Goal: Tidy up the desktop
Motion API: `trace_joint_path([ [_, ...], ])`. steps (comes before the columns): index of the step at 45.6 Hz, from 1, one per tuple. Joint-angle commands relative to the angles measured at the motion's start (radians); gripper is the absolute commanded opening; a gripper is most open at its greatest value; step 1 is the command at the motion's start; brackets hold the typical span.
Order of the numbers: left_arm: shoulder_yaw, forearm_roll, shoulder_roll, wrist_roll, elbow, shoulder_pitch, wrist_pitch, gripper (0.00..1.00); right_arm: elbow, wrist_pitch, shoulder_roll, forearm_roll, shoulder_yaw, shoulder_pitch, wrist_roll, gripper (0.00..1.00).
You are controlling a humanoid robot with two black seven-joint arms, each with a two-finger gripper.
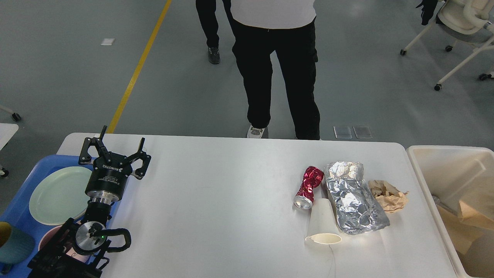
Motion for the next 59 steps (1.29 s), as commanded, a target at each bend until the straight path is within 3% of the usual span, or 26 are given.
trace_joint_path([
  [1,0.000,0.000,0.000,0.000,0.000,-0.001,0.000,0.96,-0.254,-0.016,0.121,-0.016,0.143,-0.221,-0.058,0.00],
  [9,0.000,0.000,0.000,0.000,0.000,-0.001,0.001,0.96,-0.287,-0.050,0.199,-0.018,0.165,-0.258,-0.096,0.00],
  [15,-0.001,0.000,0.000,0.000,0.000,-0.001,0.001,0.96,-0.287,-0.070,0.238,-0.016,0.171,-0.299,-0.098,0.00],
  [36,0.000,0.000,0.000,0.000,0.000,-0.001,0.001,0.96,-0.285,-0.073,0.241,-0.013,0.174,-0.305,-0.110,0.00],
  [37,0.000,0.000,0.000,0.000,0.000,-0.001,0.000,0.96,-0.285,-0.076,0.238,-0.012,0.174,-0.304,-0.110,0.09],
  [41,-0.001,0.000,0.000,0.000,0.000,-0.001,0.001,0.96,-0.287,-0.110,0.238,-0.012,0.171,-0.298,-0.105,0.78],
  [42,0.000,0.000,0.000,0.000,0.000,-0.001,0.001,0.96,-0.287,-0.126,0.239,-0.012,0.172,-0.298,-0.104,0.92],
  [43,-0.001,-0.001,0.000,0.000,0.000,-0.001,0.001,0.96,-0.287,-0.137,0.239,-0.012,0.171,-0.295,-0.102,1.00],
  [59,-0.001,0.000,0.000,0.000,0.000,-0.001,0.001,0.96,-0.279,-0.142,0.238,-0.016,0.168,-0.287,-0.101,1.00],
])
